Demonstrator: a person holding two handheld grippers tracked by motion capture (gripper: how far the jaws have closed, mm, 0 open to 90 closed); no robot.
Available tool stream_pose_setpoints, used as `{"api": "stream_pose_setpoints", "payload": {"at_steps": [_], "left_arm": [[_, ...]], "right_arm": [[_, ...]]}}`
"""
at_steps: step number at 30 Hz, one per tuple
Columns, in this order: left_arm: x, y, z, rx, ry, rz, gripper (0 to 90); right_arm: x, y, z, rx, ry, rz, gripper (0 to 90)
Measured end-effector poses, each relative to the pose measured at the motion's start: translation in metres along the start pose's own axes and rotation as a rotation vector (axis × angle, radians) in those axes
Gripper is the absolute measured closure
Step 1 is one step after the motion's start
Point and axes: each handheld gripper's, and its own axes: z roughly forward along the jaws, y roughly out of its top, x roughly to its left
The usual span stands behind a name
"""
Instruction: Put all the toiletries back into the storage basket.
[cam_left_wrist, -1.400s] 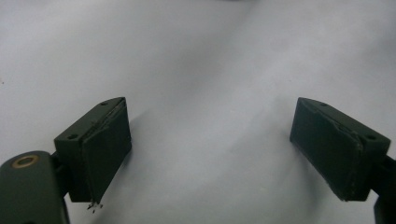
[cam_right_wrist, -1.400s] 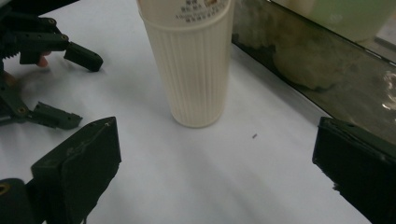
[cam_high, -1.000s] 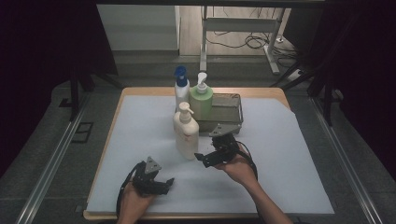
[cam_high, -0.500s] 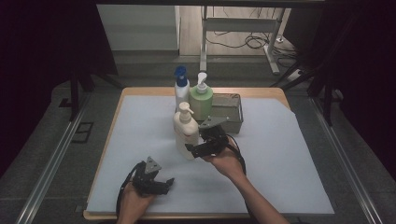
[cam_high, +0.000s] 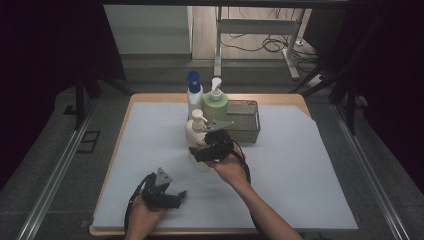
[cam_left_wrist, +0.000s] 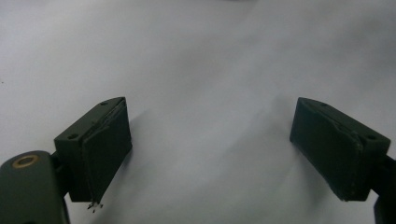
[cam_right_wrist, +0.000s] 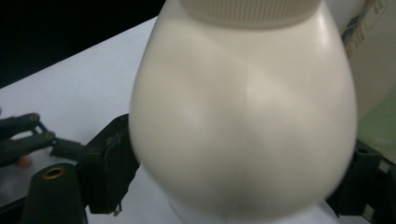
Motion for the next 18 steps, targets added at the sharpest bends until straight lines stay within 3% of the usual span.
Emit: {"api": "stream_pose_setpoints", "payload": {"at_steps": [6, 18], "left_arm": [[0.0001, 0.0000, 0.0000, 0.000, -0.001, 0.000, 12.2], [0.0001, 0.0000, 0.0000, 0.001, 0.001, 0.000, 12.2]], "right_arm": [[0.0011, 0.0015, 0.0035, -0.029, -0.031, -0.010, 31.9], [0.0040, 0.0006, -0.0029, -0.016, -0.049, -0.049, 36.8]]}}
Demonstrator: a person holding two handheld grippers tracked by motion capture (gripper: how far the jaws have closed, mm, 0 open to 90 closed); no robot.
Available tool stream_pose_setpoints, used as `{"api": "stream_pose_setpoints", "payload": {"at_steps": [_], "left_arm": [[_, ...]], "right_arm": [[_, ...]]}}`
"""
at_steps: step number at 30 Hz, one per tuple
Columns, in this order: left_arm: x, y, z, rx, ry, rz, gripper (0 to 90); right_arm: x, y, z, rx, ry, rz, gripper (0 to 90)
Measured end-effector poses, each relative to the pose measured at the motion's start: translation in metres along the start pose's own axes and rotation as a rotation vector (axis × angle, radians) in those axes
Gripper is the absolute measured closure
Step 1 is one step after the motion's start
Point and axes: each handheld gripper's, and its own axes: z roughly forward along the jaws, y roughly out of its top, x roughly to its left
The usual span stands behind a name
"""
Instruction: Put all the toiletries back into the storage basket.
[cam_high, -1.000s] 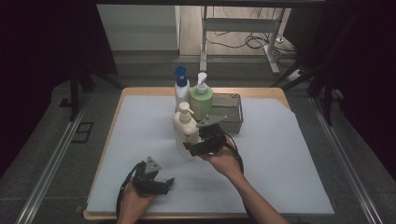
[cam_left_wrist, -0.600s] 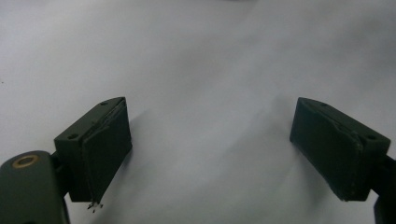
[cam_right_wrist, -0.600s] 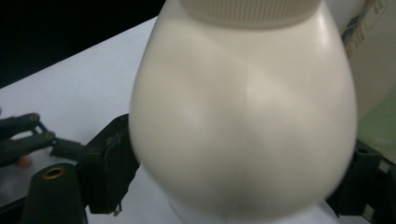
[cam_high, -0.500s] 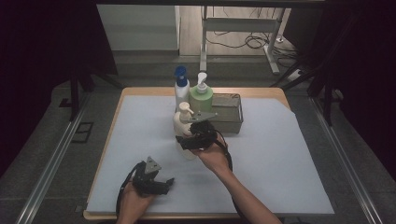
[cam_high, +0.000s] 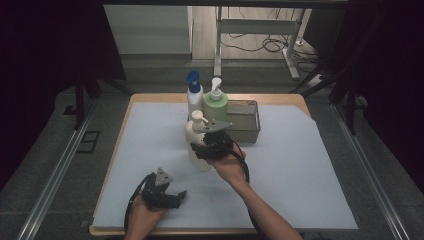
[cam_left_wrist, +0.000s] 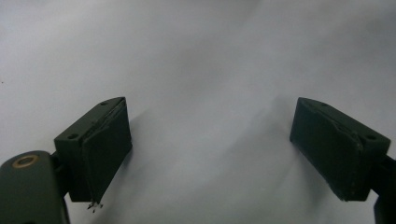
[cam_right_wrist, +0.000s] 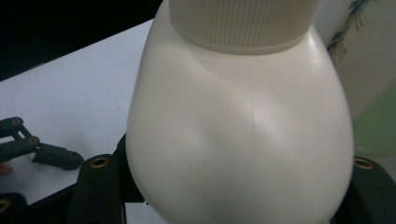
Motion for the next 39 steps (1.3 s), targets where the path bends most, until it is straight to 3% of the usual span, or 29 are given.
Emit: {"api": "stream_pose_setpoints", "payload": {"at_steps": [9, 19, 39], "left_arm": [[0.000, 0.000, 0.000, 0.001, -0.002, 0.001, 12.2], [0.000, 0.000, 0.000, -0.002, -0.002, -0.001, 12.2], [0.000, 0.000, 0.000, 0.000, -0.002, 0.000, 12.2]], "right_arm": [[0.000, 0.001, -0.016, -0.004, 0.022, -0.014, 37.0], [-0.016, -0.001, -0.042, -0.003, 0.062, 0.034, 37.1], [-0.049, -0.004, -0.085, -0.010, 0.022, 0.076, 37.3]]}}
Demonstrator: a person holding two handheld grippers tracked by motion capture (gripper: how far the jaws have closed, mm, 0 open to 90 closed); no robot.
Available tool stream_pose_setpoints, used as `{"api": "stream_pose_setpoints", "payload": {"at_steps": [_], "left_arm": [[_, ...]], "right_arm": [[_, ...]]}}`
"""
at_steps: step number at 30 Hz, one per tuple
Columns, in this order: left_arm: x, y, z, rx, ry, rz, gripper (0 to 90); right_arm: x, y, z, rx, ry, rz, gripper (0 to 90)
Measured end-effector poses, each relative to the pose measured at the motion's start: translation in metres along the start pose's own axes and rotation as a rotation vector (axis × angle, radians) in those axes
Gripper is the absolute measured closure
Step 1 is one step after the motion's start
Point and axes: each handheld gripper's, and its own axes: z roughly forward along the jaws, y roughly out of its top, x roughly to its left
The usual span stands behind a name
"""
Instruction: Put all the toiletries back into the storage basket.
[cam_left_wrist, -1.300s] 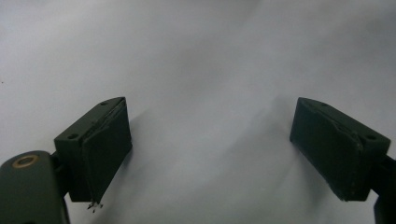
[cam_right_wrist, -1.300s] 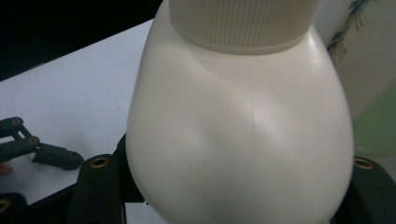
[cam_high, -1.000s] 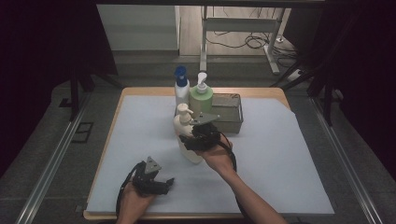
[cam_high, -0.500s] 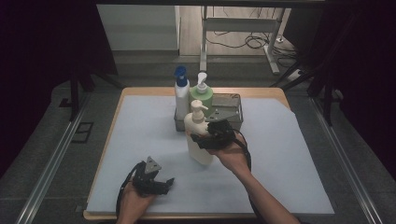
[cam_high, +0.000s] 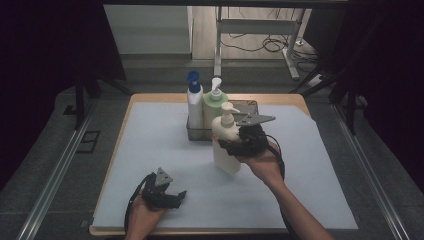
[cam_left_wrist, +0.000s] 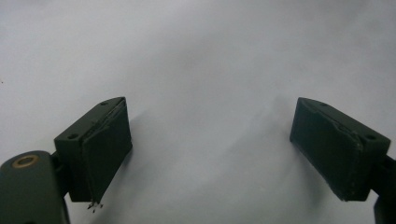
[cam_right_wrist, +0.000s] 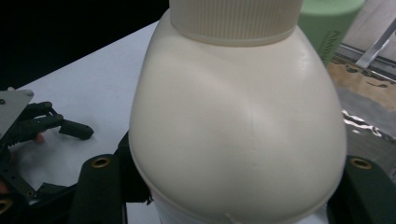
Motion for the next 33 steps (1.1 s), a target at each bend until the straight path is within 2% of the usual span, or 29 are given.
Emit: {"api": "stream_pose_setpoints", "payload": {"at_steps": [10, 21, 27, 33], "left_arm": [[0.000, 0.000, 0.000, 0.001, -0.001, 0.000, 12.3], [0.000, 0.000, 0.000, 0.000, -0.001, -0.001, 12.2], [0.000, 0.000, 0.000, 0.000, -0.001, -0.002, 12.2], [0.000, 0.000, 0.000, 0.000, -0.001, -0.001, 12.2]], "right_arm": [[-0.017, 0.006, -0.019, -0.008, -0.035, 0.017, 37.4], [-0.035, 0.018, -0.032, -0.026, -0.083, 0.032, 37.5], [-0.044, 0.024, -0.034, -0.040, -0.111, 0.044, 37.4], [-0.052, 0.027, -0.028, -0.050, -0.131, 0.047, 37.5]]}}
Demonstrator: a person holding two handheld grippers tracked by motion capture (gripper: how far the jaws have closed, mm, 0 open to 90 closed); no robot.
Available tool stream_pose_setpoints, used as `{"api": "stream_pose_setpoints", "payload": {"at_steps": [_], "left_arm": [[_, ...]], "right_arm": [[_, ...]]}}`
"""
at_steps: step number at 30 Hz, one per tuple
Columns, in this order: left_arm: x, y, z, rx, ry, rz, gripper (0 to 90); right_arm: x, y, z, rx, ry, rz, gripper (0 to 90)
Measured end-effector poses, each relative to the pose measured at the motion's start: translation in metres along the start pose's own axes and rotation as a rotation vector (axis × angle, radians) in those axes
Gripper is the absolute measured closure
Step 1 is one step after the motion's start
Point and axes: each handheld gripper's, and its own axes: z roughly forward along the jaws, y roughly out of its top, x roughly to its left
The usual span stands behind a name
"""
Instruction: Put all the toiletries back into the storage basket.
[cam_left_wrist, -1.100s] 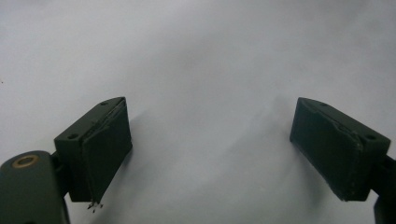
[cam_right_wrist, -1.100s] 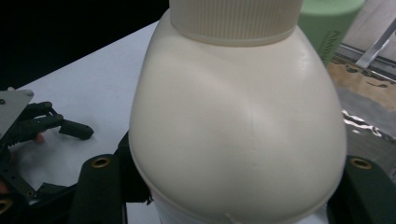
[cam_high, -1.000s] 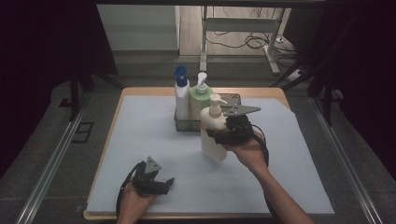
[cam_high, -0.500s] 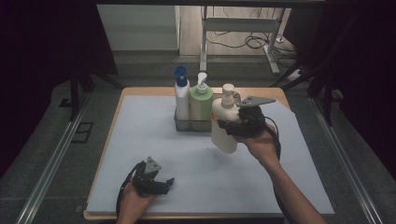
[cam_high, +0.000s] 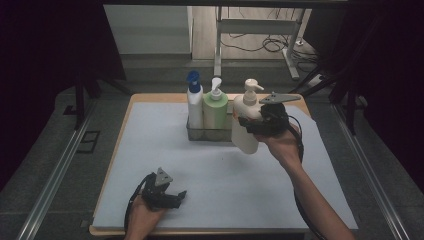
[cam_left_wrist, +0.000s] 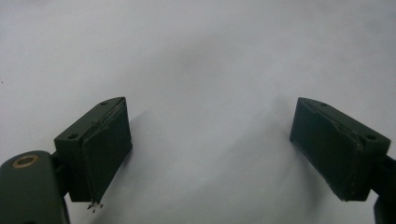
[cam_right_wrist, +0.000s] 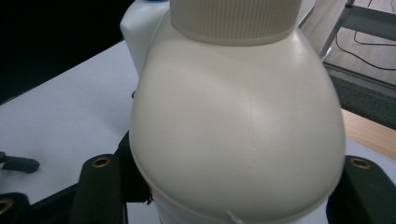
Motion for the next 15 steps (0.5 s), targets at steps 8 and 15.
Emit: {"api": "stream_pose_setpoints", "payload": {"at_steps": [8, 15], "left_arm": [[0.000, 0.000, 0.000, 0.000, 0.001, 0.000, 12.2], [0.000, 0.000, 0.000, 0.000, 0.000, 0.000, 12.2]], "right_arm": [[-0.010, 0.003, 0.012, -0.008, -0.031, 0.021, 37.5], [-0.019, 0.008, 0.020, -0.020, -0.058, 0.038, 37.5]]}}
